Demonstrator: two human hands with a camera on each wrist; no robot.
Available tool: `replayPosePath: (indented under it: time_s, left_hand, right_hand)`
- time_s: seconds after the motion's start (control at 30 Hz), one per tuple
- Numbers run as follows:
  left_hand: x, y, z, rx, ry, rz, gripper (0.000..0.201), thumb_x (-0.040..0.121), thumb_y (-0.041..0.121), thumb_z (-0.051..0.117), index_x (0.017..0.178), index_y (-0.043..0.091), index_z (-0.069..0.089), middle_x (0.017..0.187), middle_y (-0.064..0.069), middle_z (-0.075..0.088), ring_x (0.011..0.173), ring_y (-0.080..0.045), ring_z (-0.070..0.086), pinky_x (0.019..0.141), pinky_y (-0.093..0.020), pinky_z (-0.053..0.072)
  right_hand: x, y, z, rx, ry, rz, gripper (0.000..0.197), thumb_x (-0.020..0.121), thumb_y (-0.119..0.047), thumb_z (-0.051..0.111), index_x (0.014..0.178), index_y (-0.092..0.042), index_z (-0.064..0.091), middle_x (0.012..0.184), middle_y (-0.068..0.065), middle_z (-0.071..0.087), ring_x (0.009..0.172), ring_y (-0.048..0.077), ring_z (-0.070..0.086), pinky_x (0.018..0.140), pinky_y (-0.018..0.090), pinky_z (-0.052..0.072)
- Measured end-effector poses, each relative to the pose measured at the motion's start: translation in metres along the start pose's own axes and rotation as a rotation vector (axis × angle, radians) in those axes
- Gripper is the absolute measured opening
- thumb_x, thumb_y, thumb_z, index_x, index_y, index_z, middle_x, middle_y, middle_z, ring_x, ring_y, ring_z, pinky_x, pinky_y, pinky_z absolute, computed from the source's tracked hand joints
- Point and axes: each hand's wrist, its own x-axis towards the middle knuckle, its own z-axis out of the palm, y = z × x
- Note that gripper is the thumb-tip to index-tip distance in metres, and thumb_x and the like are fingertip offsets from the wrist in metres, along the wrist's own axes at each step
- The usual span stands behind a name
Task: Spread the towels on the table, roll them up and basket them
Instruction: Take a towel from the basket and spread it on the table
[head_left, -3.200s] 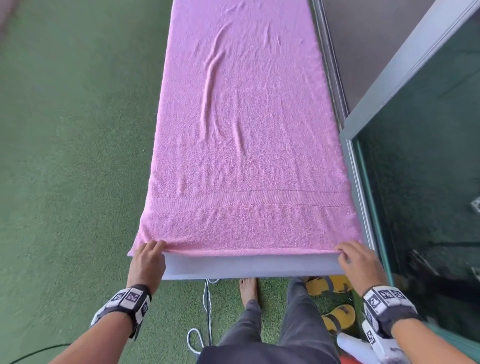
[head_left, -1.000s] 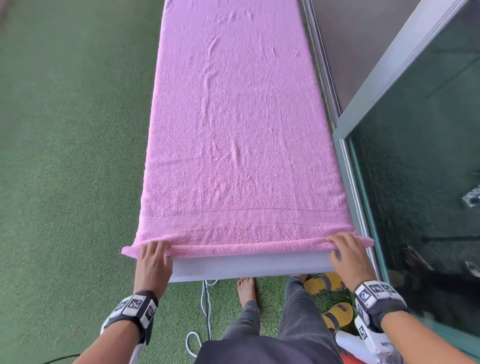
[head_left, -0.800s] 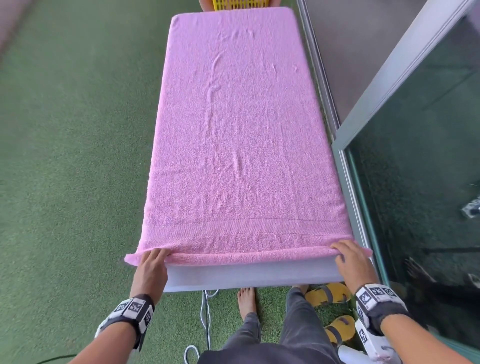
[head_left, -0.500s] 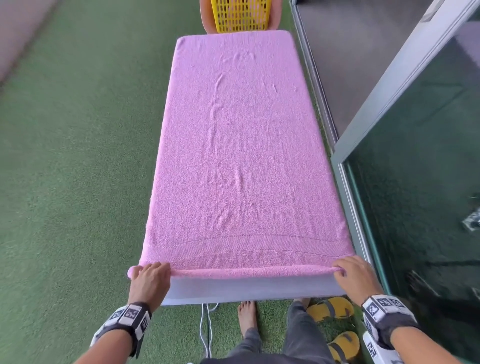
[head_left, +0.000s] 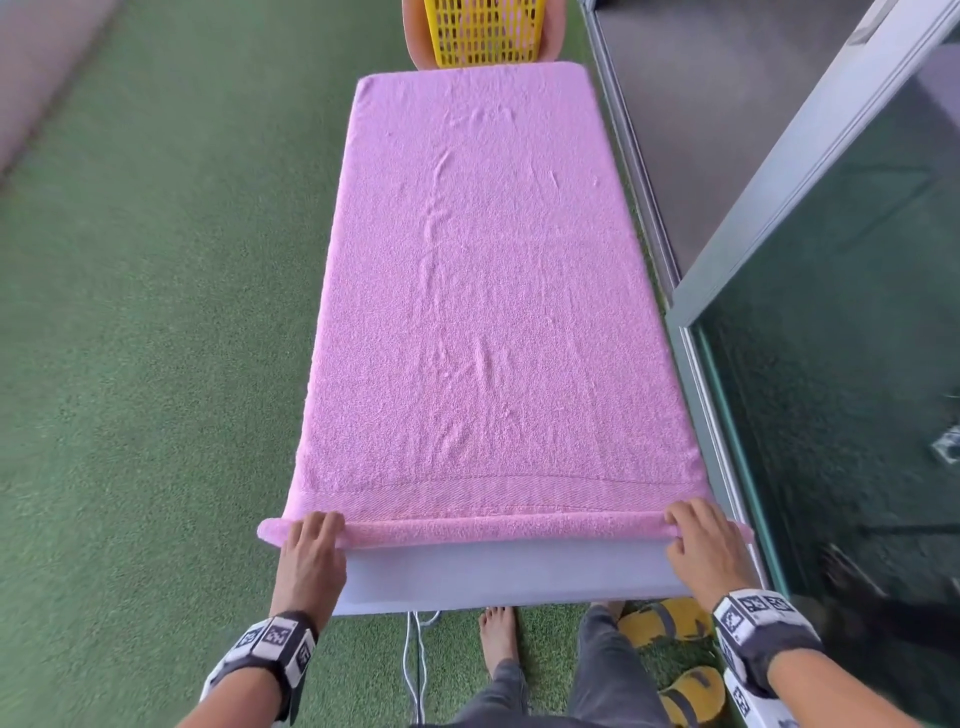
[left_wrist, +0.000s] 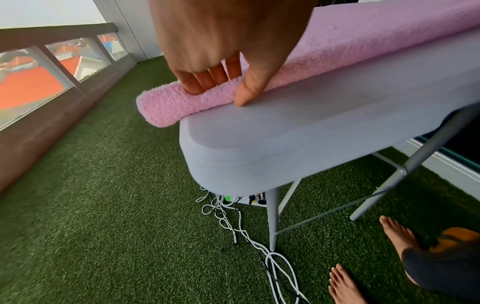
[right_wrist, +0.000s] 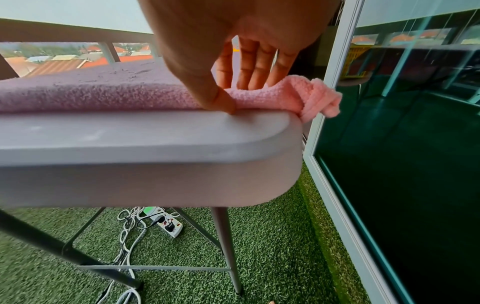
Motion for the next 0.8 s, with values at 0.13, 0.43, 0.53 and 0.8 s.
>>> replayPosePath:
  time_s: [0.13, 0.43, 0.53, 0.8]
  left_hand:
    - [0.008, -0.01, 0.0, -0.001, 0.024, 0.018, 0.043, 0.049, -0.034, 0.067, 0.076, -0.001, 0.064, 0.076, -0.01, 0.062, 0.075, -0.025, 0.049, 0.07, -0.03, 0.037]
    - [0.02, -0.012, -0.023, 0.13, -0.197, 0.0, 0.026, 0.073, -0.01, 0.066, 0.068, 0.015, 0.06, 0.061, 0.007, 0.056, 0.057, -0.018, 0.05, 0.062, -0.033, 0.039]
    - [0.025, -0.01, -0.026, 0.167, -0.227, -0.028, 0.019, 0.086, 0.003, 0.059, 0.076, 0.018, 0.057, 0.065, 0.009, 0.053, 0.059, -0.013, 0.048, 0.07, -0.038, 0.04]
    - [0.028, -0.005, -0.015, -0.007, -0.214, -0.015, 0.041, 0.074, -0.008, 0.068, 0.078, 0.021, 0.039, 0.071, 0.005, 0.044, 0.061, -0.016, 0.04, 0.058, -0.019, 0.031]
  right_hand:
    - [0.004, 0.003, 0.0, -0.029, 0.055, 0.041, 0.039, 0.063, 0.001, 0.075, 0.096, -0.019, 0.067, 0.095, -0.003, 0.062, 0.089, 0.02, 0.059, 0.079, 0.039, 0.049]
    - [0.005, 0.001, -0.006, -0.099, 0.098, 0.061, 0.015, 0.077, -0.02, 0.059, 0.075, -0.028, 0.071, 0.08, -0.011, 0.069, 0.085, 0.018, 0.058, 0.084, 0.038, 0.031]
    - [0.008, -0.001, -0.009, -0.098, 0.099, 0.042, 0.024, 0.083, -0.026, 0.045, 0.065, -0.029, 0.06, 0.067, -0.017, 0.058, 0.078, 0.016, 0.055, 0.083, 0.037, 0.026]
    - [0.015, -0.012, -0.006, 0.135, -0.008, -0.044, 0.032, 0.077, 0.0, 0.066, 0.074, -0.024, 0.045, 0.08, -0.012, 0.042, 0.072, 0.011, 0.047, 0.068, 0.021, 0.033]
